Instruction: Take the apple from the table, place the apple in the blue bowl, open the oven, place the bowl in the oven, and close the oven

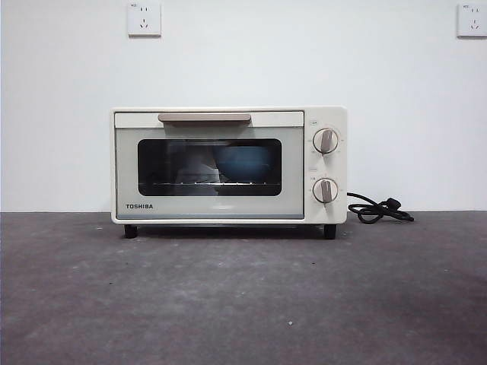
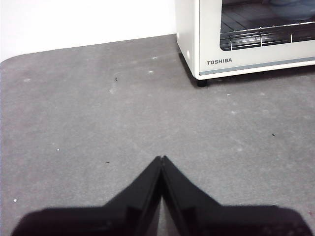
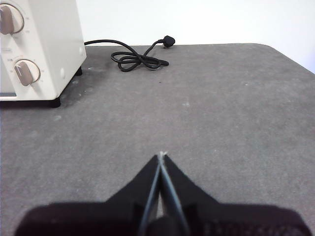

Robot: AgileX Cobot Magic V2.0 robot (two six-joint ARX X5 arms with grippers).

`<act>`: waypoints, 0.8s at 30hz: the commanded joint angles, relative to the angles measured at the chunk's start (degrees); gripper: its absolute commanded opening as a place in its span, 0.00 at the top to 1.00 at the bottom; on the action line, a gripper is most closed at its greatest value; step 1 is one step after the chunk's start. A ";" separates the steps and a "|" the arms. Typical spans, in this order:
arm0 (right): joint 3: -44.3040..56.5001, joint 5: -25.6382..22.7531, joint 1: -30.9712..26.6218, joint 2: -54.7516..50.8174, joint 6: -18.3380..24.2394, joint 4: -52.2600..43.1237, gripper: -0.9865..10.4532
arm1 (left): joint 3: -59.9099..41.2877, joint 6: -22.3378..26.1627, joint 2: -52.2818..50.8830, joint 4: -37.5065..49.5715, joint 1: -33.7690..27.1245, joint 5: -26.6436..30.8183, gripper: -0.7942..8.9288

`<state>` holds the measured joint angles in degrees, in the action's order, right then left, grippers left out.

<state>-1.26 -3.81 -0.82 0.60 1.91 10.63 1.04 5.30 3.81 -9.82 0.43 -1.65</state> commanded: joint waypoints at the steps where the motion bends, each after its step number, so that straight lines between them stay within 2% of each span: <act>1: 0.46 0.09 0.04 -0.11 -0.66 -0.17 0.91 | -0.59 -0.44 0.07 0.26 -0.07 -0.04 0.92; 24: 0.46 0.09 0.04 -0.11 -0.63 -0.17 0.91 | -0.59 -0.44 0.07 0.28 -0.07 -0.04 0.92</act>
<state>-1.26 -3.81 -0.82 0.60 1.91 10.63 1.04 5.30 3.81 -9.82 0.43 -1.65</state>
